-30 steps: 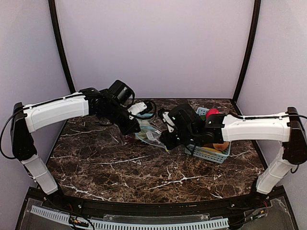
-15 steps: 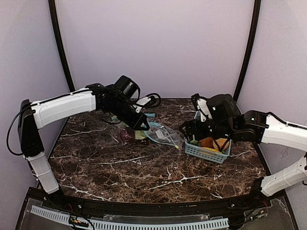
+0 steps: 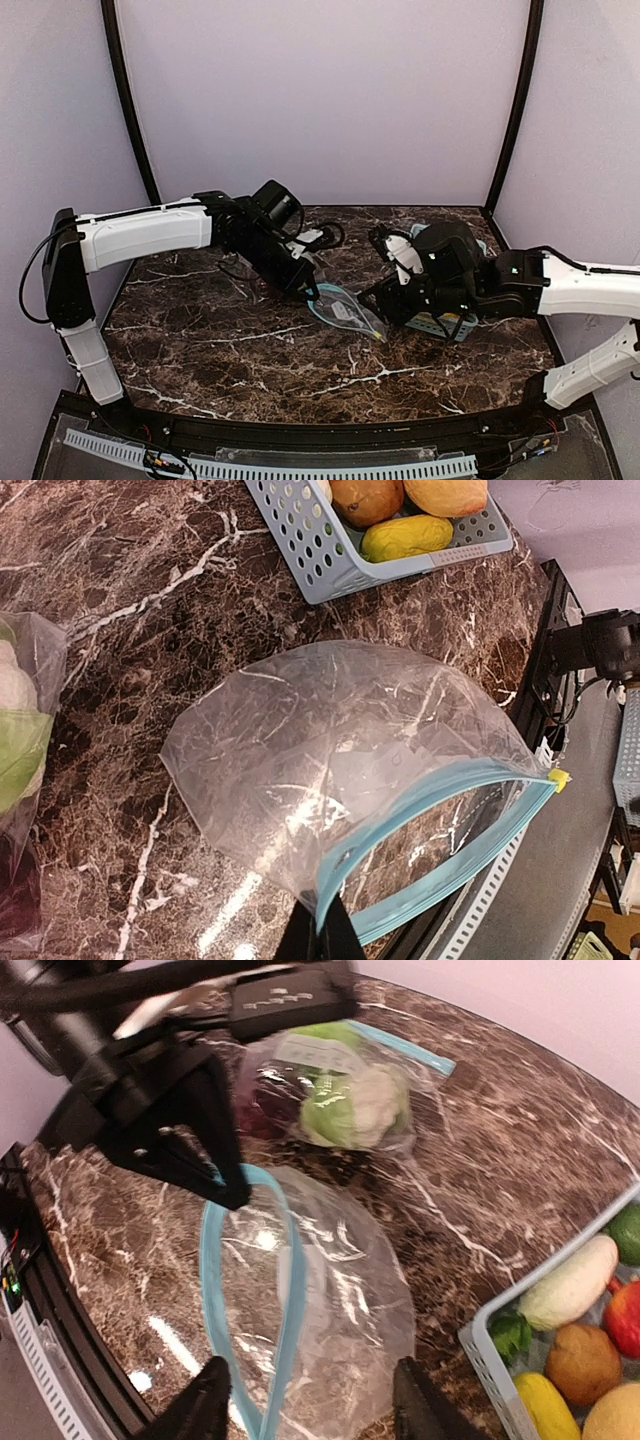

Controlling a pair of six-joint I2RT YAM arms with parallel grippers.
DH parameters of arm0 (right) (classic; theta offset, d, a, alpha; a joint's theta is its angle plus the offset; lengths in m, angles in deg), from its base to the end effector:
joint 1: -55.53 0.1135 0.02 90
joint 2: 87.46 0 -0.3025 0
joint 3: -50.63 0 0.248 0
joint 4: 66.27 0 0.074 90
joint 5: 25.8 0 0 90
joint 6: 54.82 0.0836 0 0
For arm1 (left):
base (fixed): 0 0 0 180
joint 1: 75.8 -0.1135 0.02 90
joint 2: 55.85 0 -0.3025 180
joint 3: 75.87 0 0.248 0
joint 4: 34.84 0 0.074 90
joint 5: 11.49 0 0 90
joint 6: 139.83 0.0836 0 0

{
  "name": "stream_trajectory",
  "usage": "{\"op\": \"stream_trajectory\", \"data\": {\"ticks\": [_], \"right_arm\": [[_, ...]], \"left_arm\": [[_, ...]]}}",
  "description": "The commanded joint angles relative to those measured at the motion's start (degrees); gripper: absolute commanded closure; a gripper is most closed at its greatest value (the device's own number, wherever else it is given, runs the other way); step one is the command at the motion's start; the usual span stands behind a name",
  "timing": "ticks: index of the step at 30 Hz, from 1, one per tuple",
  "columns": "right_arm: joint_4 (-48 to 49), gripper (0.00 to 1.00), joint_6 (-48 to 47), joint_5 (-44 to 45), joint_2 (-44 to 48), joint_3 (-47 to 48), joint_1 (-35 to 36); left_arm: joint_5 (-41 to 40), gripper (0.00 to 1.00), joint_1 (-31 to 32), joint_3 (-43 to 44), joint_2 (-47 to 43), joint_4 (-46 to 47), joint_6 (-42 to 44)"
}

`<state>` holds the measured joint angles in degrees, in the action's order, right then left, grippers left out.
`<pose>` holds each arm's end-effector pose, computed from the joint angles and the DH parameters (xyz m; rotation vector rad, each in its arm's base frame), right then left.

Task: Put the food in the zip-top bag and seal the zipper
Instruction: Adjust the zipper food storage bag at the center of the board.

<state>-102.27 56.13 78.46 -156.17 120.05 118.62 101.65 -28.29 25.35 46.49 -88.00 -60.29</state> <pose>0.1472 0.2445 0.3089 -0.6630 2.1200 0.5616 0.2599 -0.3324 0.2817 1.0073 2.4562 -0.8880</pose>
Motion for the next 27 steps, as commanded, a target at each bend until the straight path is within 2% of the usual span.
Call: {"op": "stream_trajectory", "data": {"ticks": [1, 6, 11, 21, 27], "right_arm": [[10.74, 0.56, -2.24, -7.64, -2.83, 2.02, 1.81], [11.60, 0.67, -2.37, -11.88, -9.99, 5.66, 2.56], [7.26, 0.76, -0.80, -7.85, -17.19, 9.33, 2.56], [-4.86, 0.80, 5.47, 7.37, -26.52, 13.00, 2.25], [-7.23, 0.75, 5.78, 11.64, -29.35, 12.18, 1.56]], "left_arm": [[1.51, 0.99, -0.05, 0.29, 0.40, -1.85, -0.28], [2.29, 0.99, -0.05, 0.89, 1.67, -2.99, 0.49], [2.59, 0.99, -0.09, 1.10, 1.64, -2.94, 0.59], [4.03, 0.99, -0.06, 1.10, 0.92, -3.22, 0.48], [7.18, 0.99, -0.05, 0.64, 0.30, -2.08, -0.24]]}}
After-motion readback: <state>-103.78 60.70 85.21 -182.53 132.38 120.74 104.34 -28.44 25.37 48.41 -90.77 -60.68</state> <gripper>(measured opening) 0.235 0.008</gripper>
